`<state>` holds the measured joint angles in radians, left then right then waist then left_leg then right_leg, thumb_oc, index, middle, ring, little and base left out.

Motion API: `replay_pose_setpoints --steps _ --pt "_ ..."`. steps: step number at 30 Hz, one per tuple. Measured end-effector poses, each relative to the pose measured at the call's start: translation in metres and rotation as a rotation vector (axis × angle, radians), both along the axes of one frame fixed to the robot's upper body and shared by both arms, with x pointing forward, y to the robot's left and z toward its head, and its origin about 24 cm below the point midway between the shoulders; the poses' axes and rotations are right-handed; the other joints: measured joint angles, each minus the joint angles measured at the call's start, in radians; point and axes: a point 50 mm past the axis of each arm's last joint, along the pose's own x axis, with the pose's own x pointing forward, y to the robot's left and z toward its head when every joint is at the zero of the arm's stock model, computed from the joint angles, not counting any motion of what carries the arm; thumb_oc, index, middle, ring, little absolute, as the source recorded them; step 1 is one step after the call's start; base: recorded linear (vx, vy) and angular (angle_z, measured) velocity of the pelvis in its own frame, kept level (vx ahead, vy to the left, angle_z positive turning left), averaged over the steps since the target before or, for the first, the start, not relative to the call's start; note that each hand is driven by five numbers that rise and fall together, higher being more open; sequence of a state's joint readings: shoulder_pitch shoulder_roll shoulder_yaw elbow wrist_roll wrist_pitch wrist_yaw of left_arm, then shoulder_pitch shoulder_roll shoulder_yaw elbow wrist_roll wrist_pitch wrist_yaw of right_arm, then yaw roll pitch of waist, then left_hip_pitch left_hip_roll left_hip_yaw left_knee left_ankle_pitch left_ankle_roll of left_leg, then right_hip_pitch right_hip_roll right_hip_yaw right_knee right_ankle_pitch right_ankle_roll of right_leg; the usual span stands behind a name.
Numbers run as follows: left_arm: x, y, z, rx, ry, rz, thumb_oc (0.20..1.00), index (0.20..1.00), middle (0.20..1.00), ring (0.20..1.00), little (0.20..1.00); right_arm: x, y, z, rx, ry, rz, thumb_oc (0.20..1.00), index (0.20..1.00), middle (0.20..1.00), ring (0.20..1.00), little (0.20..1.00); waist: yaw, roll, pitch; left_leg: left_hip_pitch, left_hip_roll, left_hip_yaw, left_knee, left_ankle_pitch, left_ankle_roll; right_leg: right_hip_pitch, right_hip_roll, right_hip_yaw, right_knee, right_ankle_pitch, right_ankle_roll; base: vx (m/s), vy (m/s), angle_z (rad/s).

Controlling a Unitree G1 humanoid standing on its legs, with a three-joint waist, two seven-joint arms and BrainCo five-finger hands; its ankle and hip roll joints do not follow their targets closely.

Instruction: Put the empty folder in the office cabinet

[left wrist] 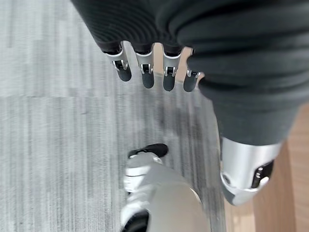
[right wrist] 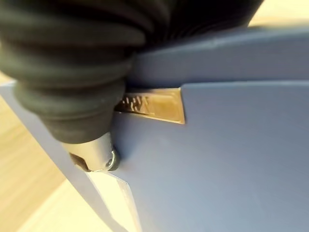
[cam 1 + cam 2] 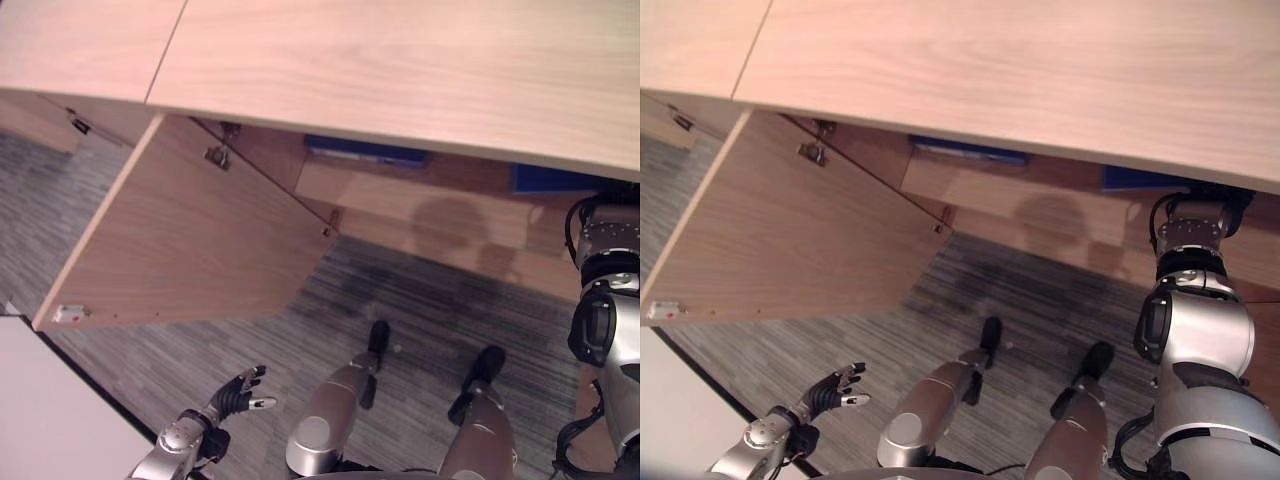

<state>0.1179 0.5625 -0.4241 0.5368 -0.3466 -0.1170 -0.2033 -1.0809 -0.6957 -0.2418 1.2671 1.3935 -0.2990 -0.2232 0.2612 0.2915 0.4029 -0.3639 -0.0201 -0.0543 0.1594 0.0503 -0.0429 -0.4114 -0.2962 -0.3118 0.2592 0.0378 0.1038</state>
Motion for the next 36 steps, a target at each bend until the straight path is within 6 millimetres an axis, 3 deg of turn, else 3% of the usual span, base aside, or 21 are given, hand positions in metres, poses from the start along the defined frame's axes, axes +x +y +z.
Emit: replay_pose_setpoints --steps 4,5,7,8,10,12,14,20,23,29,32,36 --pt "0.008 0.004 0.012 -0.013 -0.049 0.001 1.0 1.0 1.0 1.0 1.0 0.0 -0.001 0.011 0.002 -0.021 -0.012 0.2 0.2 0.2 0.2 0.2 0.016 -0.002 0.006 -0.132 -0.023 -0.007 0.171 -0.067 0.005 -0.123 -0.042 0.023 0.165 -0.075 -0.011 -0.01 -0.003 0.16" --pt "0.023 -0.001 0.02 -0.014 -0.09 -0.035 1.0 1.0 1.0 1.0 1.0 0.0 -0.001 0.008 -0.006 0.004 -0.008 0.2 0.2 0.2 0.2 0.2 0.005 0.001 0.012 -0.178 -0.027 -0.014 0.235 -0.104 0.007 -0.168 -0.052 0.033 0.226 -0.106 -0.006 0.09 -0.009 0.1" --pt "0.029 0.006 0.011 -0.005 -0.082 0.029 1.0 1.0 1.0 1.0 1.0 0.006 0.009 -0.002 0.004 0.036 0.018 0.2 0.2 0.2 0.2 0.2 -0.001 -0.018 0.025 -0.212 -0.027 -0.009 0.305 -0.127 -0.003 -0.203 -0.048 0.051 0.276 -0.109 -0.019 0.01 0.0 -0.12" --pt "0.045 0.007 0.006 0.043 -0.052 0.072 1.0 1.0 1.0 1.0 1.0 0.011 0.018 -0.005 0.012 0.038 0.032 0.2 0.2 0.2 0.2 0.2 -0.014 -0.007 0.02 -0.231 -0.018 -0.001 0.343 -0.153 0.002 -0.219 -0.048 0.064 0.309 -0.135 -0.02 -0.1 -0.001 -0.22" --pt "0.065 -0.004 0.017 0.056 -0.108 0.058 1.0 1.0 1.0 1.0 1.0 0.029 0.049 0.003 0.076 -0.006 0.098 0.2 0.2 0.2 0.2 0.2 -0.05 -0.031 0.033 -0.298 -0.006 0.004 0.414 -0.182 -0.004 -0.285 -0.035 0.088 0.37 -0.146 -0.017 0.01 -0.036 -0.22" --pt "0.082 -0.024 0.035 -0.02 -0.239 0.039 1.0 1.0 1.0 1.0 1.0 0.03 0.048 0.006 0.084 -0.013 0.093 0.2 0.2 0.2 0.2 0.2 -0.059 -0.037 0.039 -0.33 0.002 0.003 0.453 -0.2 0.0 -0.314 -0.033 0.095 0.406 -0.166 -0.029 0.02 -0.061 -0.06" --pt "0.078 -0.03 0.035 -0.043 -0.253 0.042 1.0 1.0 1.0 1.0 1.0 0.026 0.041 0.008 0.1 -0.014 0.055 0.2 0.2 0.2 0.2 0.2 -0.055 -0.038 0.04 -0.334 0.001 0.002 0.473 -0.209 -0.003 -0.329 -0.034 0.108 0.436 -0.182 -0.038 -0.01 -0.015 0.01" --pt "0.058 -0.012 0.022 0.014 -0.181 0.084 1.0 1.0 1.0 1.0 1.0 0.022 0.032 0.033 0.066 -0.069 0.019 0.2 0.2 0.2 0.2 0.2 -0.046 -0.035 0.037 -0.384 -0.001 -0.001 0.511 -0.22 -0.008 -0.399 -0.042 0.12 0.509 -0.215 -0.054 0.0 -0.01 0.02" --pt "0.056 -0.004 0.039 -0.024 -0.228 0.073 1.0 1.0 1.0 1.0 1.0 0.014 0.018 0.042 0.032 -0.085 -0.014 0.2 0.2 0.2 0.2 0.2 -0.027 -0.027 0.031 -0.399 -0.005 0.002 0.513 -0.221 -0.005 -0.425 -0.047 0.132 0.528 -0.226 -0.062 0.04 -0.002 0.01" --pt "0.071 -0.004 0.052 -0.035 -0.282 0.075 1.0 1.0 1.0 1.0 1.0 0.025 0.039 0.05 0.091 -0.167 0.035 0.2 0.2 0.2 0.2 0.2 -0.044 0.008 0.0 -0.401 -0.011 0.004 0.514 -0.221 -0.005 -0.426 -0.052 0.136 0.532 -0.231 -0.051 0.03 -0.008 0.02" --pt "0.065 -0.003 0.047 -0.035 -0.261 0.079 1.0 1.0 1.0 1.0 1.0 0.026 0.042 0.072 0.095 -0.223 0.027 0.2 0.2 0.2 0.2 0.2 -0.034 0.016 -0.037 -0.41 -0.018 0.008 0.495 -0.214 -0.016 -0.445 -0.059 0.14 0.529 -0.227 -0.045 0.03 -0.007 0.04" --pt "0.056 -0.005 0.04 -0.036 -0.224 0.064 1.0 1.0 1.0 1.0 1.0 0.023 0.04 0.075 0.113 -0.232 -0.011 0.2 0.2 0.2 0.2 0.2 -0.018 0.028 -0.078 -0.415 -0.027 0.005 0.481 -0.209 -0.02 -0.455 -0.066 0.139 0.537 -0.229 -0.045 0.03 -0.022 0.06"
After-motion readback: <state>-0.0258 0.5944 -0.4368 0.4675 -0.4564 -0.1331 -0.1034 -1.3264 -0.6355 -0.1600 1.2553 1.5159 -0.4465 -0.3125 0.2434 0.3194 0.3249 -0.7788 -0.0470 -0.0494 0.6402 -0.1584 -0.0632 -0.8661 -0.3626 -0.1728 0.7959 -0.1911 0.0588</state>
